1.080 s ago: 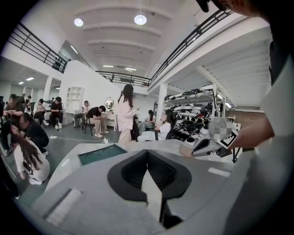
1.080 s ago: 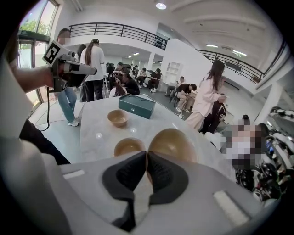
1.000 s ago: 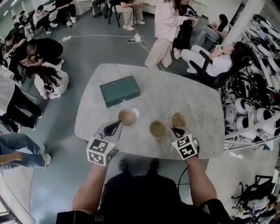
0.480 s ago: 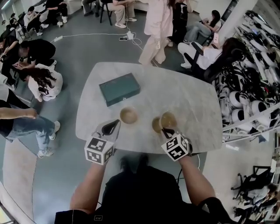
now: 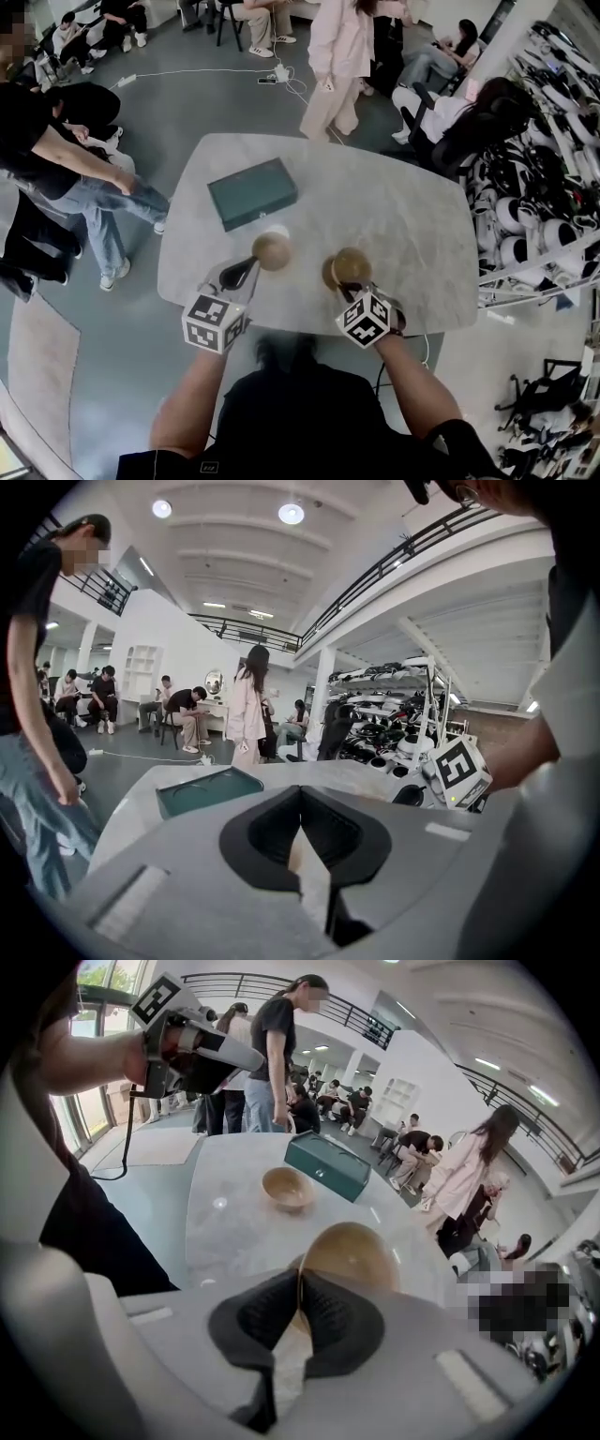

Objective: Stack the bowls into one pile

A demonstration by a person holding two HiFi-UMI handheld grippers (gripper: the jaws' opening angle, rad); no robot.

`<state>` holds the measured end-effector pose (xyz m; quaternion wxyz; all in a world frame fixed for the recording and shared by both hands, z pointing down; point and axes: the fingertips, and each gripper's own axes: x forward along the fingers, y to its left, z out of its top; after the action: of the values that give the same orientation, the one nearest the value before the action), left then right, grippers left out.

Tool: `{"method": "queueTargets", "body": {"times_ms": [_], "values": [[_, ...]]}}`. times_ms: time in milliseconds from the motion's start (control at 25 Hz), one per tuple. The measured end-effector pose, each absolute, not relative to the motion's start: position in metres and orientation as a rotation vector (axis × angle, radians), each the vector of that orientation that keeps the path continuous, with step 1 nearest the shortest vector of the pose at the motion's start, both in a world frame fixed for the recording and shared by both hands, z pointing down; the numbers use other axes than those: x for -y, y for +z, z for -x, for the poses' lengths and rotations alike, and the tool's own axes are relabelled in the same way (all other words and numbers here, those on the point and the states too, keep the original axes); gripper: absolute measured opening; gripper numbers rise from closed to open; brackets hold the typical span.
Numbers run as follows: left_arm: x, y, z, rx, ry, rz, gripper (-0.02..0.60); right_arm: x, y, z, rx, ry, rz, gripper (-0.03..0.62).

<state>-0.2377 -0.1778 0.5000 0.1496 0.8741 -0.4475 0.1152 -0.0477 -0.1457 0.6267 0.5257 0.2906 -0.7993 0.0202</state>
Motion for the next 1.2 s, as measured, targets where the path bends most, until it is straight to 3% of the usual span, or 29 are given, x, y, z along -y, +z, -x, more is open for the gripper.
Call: {"method": "queueTargets", "body": {"times_ms": [960, 1200], "values": [[0.177, 0.542, 0.237, 1.305, 0.361, -2.399, 0.011, 0.165, 0.692, 0.051, 1.846, 0.127, -0.543, 0.02], [0.177, 0.541, 0.238, 1.306, 0.35, -2.395, 0.011, 0.165, 0.686, 0.053, 1.868, 0.177, -0.554, 0.067]]}}
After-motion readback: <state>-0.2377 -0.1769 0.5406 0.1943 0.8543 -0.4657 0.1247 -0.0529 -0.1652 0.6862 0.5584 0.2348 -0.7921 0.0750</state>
